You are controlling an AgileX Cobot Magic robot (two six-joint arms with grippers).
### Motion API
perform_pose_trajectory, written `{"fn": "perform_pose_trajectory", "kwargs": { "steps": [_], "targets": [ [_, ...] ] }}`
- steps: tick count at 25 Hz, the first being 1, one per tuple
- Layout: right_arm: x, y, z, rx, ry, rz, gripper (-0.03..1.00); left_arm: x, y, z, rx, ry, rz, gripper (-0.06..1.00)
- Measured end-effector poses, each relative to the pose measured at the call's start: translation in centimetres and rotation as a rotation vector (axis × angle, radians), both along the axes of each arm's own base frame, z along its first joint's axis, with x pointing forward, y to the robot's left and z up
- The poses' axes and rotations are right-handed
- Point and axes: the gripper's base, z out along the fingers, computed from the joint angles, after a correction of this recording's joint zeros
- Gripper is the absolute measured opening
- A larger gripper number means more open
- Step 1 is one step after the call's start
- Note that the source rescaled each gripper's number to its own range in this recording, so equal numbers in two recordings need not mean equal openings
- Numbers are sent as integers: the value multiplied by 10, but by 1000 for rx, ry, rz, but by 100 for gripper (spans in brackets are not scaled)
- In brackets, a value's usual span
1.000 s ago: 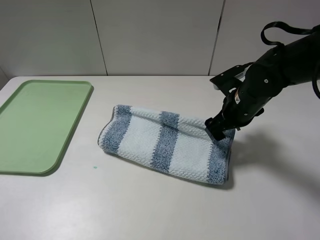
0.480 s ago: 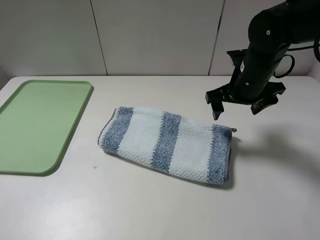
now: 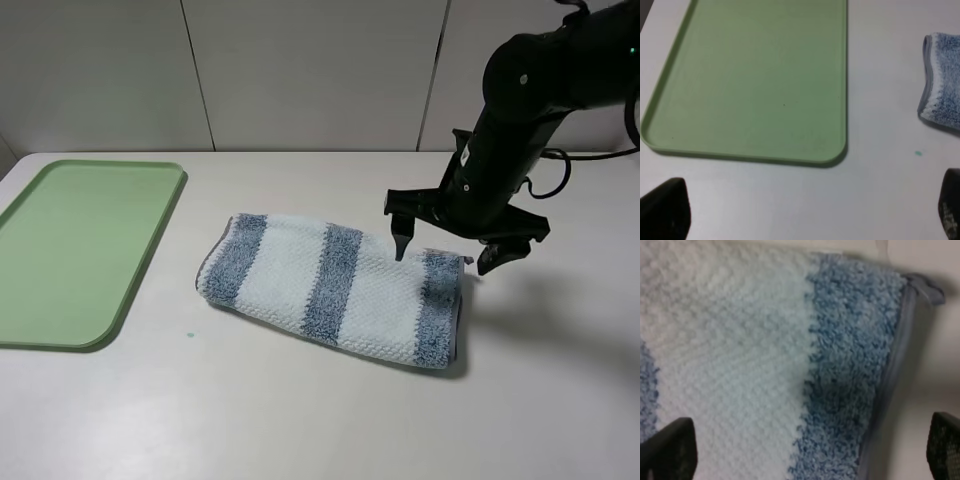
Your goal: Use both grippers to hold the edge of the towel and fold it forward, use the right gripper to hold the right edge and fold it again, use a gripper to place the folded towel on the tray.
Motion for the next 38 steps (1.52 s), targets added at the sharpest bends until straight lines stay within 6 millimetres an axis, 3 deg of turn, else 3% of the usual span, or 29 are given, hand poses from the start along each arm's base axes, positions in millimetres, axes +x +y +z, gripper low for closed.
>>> {"fn": "perform_pose_trajectory", "kwargs": {
  "steps": [5,16,26,38],
  "targets": [
    [-9,-7,-20,-22,10,-35,100,0,0,0,0,0,0,100],
    [-7,-7,-59,-73,71,-28,100,0,0,0,0,0,0,100],
    [-5,-5,-78,-65,82,-40,100,0,0,0,0,0,0,100],
    [-3,-4,-86,-65,76,7,100,0,0,0,0,0,0,100]
  ]
}}
